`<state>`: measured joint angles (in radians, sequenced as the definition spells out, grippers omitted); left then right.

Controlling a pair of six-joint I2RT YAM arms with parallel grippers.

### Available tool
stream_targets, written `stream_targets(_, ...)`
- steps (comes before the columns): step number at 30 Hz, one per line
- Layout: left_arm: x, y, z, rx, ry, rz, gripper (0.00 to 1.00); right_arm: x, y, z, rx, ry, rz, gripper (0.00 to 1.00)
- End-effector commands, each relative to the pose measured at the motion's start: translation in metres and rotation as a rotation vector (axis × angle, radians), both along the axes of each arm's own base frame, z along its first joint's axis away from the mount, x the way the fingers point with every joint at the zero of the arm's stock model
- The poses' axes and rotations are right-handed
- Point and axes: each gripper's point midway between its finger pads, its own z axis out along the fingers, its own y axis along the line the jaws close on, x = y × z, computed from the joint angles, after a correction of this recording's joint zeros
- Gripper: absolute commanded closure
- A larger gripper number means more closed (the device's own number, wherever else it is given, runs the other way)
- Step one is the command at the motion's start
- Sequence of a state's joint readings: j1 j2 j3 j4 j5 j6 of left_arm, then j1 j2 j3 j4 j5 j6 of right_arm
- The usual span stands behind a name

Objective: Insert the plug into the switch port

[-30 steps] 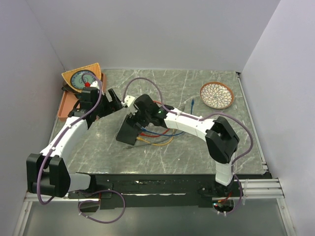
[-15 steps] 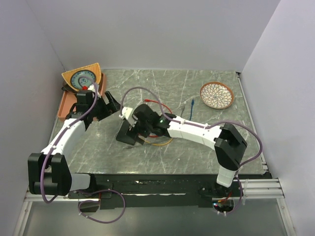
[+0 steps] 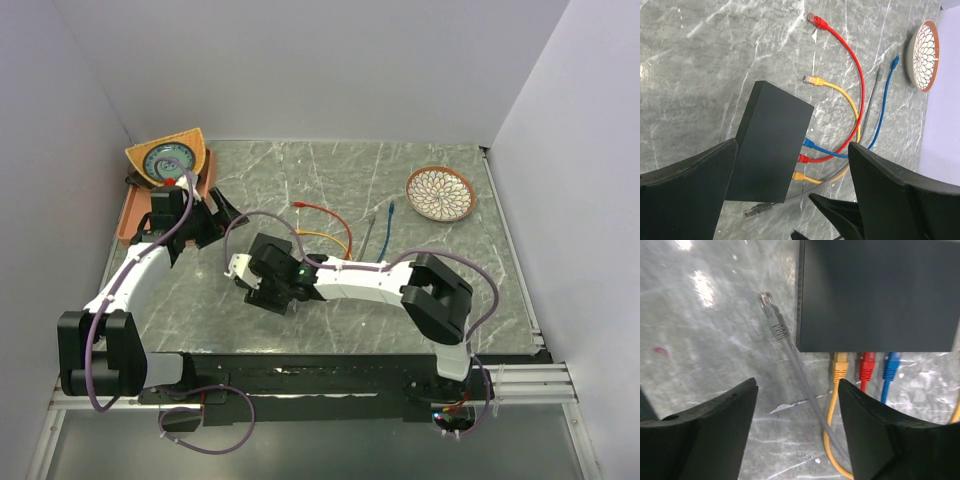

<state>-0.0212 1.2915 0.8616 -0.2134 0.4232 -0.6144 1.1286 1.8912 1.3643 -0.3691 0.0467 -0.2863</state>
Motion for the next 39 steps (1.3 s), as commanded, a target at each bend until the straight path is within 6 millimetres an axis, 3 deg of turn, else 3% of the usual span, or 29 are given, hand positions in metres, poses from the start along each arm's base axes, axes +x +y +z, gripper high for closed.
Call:
stream_targets(1,0.003,-0.002,0.006,-0.025,-0.025,-0.009,0.02,0.012,0.004,-0.006,-0.01,-0.044,-0.015,0.29)
stream_targets(5,0.003,-0.001,0.004,-0.027,-0.022,-0.01,0.02,0.013,0.006,-0.017,-0.034,-0.038,-0.009,0.31)
stream_targets(14,0.002,0.001,0.002,-0.022,-0.018,0.003,0.01,0.01,0.003,-0.044,-0.092,-0.005,0.005,0.58)
stream_targets(18,0.002,0.002,0.004,-0.021,-0.023,0.005,0.01,0.009,0.001,-0.044,-0.102,-0.003,0.011,0.9)
stream_targets(20,0.002,0.002,0.004,-0.021,-0.025,0.006,0.01,0.009,0.001,-0.038,-0.095,-0.002,0.017,0.96)
stream_targets(21,0.002,0.003,0.003,-0.019,-0.024,0.008,0.01,0.009,0.003,-0.029,-0.078,-0.012,0.021,1.0)
stream_targets(26,0.001,0.002,0.001,-0.028,-0.02,0.002,0.01,0.007,0.006,0.017,0.005,-0.042,0.036,1.0)
stream_targets(32,0.0,0.001,-0.001,-0.031,-0.017,0.003,0.01,-0.007,0.012,0.106,0.197,-0.064,0.109,1.0)
stream_targets(39,-0.001,0.0,-0.001,-0.04,-0.018,-0.002,0.01,-0.032,0.0,0.205,0.41,-0.087,0.188,1.0)
